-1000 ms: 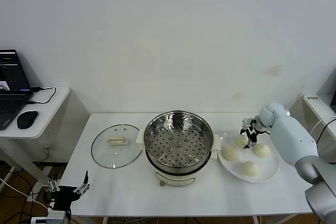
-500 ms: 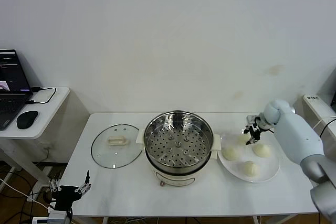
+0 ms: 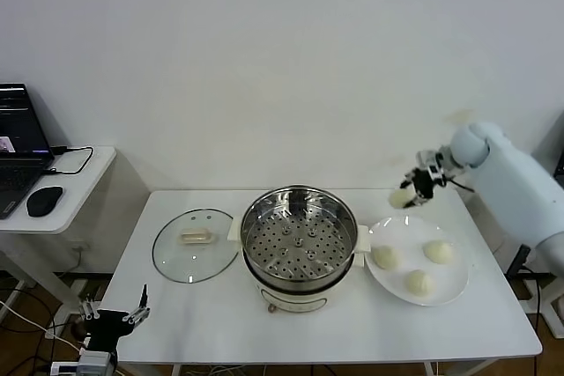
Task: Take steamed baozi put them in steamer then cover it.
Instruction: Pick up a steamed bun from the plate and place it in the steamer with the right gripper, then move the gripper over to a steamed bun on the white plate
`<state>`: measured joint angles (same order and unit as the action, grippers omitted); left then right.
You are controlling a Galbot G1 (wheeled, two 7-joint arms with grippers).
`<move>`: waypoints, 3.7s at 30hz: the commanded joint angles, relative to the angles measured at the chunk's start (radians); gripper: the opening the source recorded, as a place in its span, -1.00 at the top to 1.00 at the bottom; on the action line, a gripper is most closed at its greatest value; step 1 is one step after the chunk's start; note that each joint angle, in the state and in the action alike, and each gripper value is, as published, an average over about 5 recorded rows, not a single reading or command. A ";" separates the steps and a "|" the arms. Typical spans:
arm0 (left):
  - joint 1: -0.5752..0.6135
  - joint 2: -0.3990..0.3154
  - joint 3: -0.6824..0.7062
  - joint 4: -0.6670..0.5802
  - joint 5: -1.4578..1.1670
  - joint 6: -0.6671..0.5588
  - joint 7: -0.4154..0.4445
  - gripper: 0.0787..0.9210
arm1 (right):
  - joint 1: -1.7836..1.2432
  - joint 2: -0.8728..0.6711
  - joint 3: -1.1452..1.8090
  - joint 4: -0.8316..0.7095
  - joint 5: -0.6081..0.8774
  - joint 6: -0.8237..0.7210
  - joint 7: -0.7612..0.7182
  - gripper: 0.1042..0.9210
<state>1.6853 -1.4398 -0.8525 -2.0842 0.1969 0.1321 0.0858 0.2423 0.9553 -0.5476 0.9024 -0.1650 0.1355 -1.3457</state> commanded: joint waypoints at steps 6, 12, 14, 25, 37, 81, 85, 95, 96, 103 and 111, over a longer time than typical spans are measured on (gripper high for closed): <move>0.018 0.007 -0.027 -0.005 0.000 0.018 -0.014 -0.77 | 0.245 0.242 -0.222 -0.078 0.181 0.439 -0.066 -0.05; 0.021 -0.003 -0.033 -0.012 0.007 0.023 -0.013 -0.77 | 0.224 0.302 -0.273 -0.052 0.133 0.594 0.062 -0.06; 0.022 -0.006 -0.035 -0.013 0.008 0.025 -0.012 -0.77 | 0.214 0.308 -0.275 -0.034 0.090 0.628 0.093 -0.06; 0.017 -0.004 -0.039 -0.002 0.015 0.028 -0.009 -0.77 | 0.201 0.278 -0.348 0.093 -0.064 0.693 0.232 -0.07; 0.017 -0.008 -0.032 0.012 0.016 0.030 -0.005 -0.77 | 0.125 0.274 -0.372 0.071 -0.034 0.692 0.198 -0.07; -0.012 -0.016 -0.002 0.068 0.024 0.027 -0.006 -0.77 | 0.032 0.353 -0.343 -0.061 -0.184 0.692 0.200 -0.35; -0.013 -0.018 0.000 0.067 0.024 0.027 -0.006 -0.77 | 0.034 0.352 -0.335 -0.058 -0.176 0.690 0.204 -0.62; -0.007 -0.019 0.006 0.052 0.027 0.030 -0.002 -0.77 | 0.187 0.185 -0.359 0.162 0.180 0.462 0.067 -0.76; -0.007 -0.017 0.006 0.049 0.027 0.031 -0.001 -0.77 | 0.214 0.155 -0.369 0.186 0.260 0.407 0.037 -0.76; -0.010 -0.002 0.009 0.035 0.022 0.038 0.007 -0.77 | 0.334 -0.053 -0.426 0.285 0.544 0.035 -0.006 -0.76; 0.010 -0.001 0.023 0.011 0.017 0.046 0.011 -0.77 | 0.313 -0.277 -0.380 0.391 0.550 -0.373 -0.037 -0.76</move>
<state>1.6922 -1.4422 -0.8294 -2.0625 0.2146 0.1777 0.0959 0.5105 0.8497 -0.9279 1.2028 0.2570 0.0864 -1.3390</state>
